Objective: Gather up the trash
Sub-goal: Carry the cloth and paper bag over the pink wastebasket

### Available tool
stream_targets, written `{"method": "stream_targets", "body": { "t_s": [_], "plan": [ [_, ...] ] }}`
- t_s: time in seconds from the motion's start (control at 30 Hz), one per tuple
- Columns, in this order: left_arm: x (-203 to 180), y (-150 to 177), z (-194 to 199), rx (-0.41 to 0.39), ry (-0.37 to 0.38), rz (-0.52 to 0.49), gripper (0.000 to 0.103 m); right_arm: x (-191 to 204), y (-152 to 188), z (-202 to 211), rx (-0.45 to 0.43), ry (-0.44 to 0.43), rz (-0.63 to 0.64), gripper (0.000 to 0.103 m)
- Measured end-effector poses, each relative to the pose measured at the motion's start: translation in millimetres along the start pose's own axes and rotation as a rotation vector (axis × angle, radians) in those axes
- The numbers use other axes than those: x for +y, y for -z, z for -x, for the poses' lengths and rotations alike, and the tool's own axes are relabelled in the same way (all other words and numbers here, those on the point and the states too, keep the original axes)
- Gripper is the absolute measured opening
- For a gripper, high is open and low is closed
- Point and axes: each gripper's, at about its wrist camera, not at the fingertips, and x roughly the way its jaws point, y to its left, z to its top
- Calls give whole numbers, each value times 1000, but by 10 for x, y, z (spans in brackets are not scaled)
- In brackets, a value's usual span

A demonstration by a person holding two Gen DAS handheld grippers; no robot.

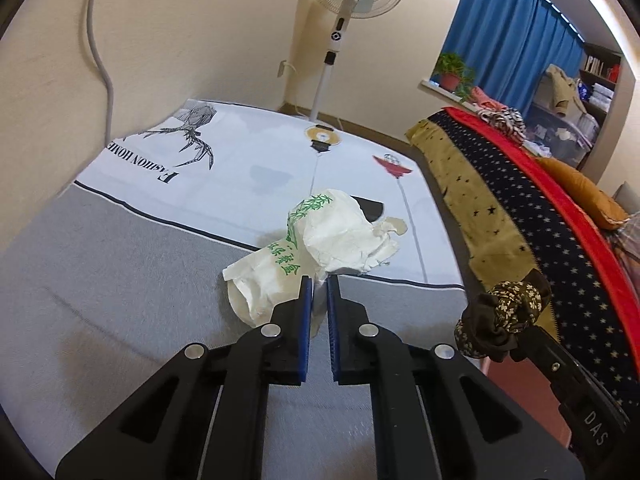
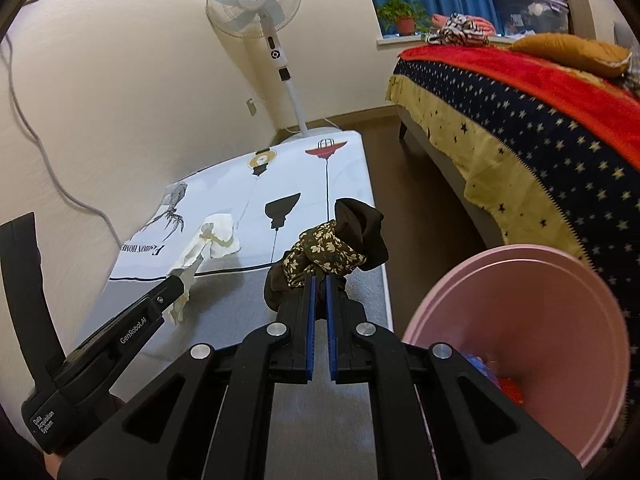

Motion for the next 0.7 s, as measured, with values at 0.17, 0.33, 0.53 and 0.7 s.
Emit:
{"method": "stream_targets", "body": {
  "t_s": [0.17,0.33,0.53,0.7],
  "plan": [
    [-36,60,239,-15,23,-17,8,-21,7,307,-32,13,8,5],
    [-111,136,492,-37,50,-53,8,-93,47,613,-61,33,5,5],
    [-229,187,742,-73,94,-84,8,-237,68,934,-94,66,-20,5],
    [-348,261,909,-87,133,-113,8,-351,87,1181,-119,88,-45,5]
  ]
}}
